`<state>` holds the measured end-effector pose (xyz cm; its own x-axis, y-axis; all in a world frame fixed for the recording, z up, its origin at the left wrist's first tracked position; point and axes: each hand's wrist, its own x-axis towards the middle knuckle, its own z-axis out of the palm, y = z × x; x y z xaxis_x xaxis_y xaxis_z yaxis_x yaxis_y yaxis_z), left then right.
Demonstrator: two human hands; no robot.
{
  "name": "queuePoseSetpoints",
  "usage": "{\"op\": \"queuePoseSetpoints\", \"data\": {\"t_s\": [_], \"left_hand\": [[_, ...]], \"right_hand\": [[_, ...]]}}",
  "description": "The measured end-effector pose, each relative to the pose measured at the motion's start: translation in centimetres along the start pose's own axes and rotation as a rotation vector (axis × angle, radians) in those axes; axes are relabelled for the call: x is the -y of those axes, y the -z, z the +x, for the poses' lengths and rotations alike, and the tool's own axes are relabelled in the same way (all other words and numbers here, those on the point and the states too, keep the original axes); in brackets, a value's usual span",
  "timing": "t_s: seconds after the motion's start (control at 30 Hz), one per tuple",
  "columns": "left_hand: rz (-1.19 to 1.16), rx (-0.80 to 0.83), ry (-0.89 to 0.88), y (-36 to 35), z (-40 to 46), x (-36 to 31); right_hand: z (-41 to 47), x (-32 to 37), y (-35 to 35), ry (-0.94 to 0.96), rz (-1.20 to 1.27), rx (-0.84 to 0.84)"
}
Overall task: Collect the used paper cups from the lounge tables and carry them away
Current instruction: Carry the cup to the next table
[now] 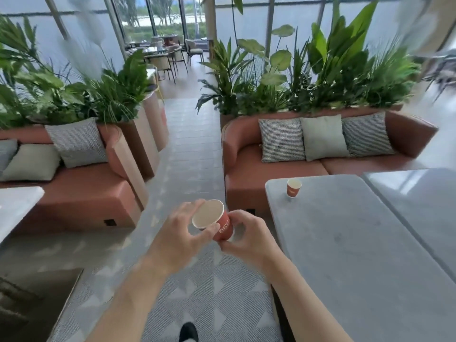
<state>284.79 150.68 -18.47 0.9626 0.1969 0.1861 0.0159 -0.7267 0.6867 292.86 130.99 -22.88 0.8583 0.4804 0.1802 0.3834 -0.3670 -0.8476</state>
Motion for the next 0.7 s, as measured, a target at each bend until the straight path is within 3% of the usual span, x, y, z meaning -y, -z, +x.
{"op": "queuePoseSetpoints", "data": {"t_s": [0.43,0.7], "left_hand": [[-0.146,0.162,-0.205,-0.6,22.2,4.0],[-0.206,0.234,-0.295,-1.1,31.0,6.7]], "right_hand": [[16.4,-1.6,2.3,-0.126,-0.146,-0.218],[22.5,-2.2,1.8,-0.229,-0.267,-0.330]]}}
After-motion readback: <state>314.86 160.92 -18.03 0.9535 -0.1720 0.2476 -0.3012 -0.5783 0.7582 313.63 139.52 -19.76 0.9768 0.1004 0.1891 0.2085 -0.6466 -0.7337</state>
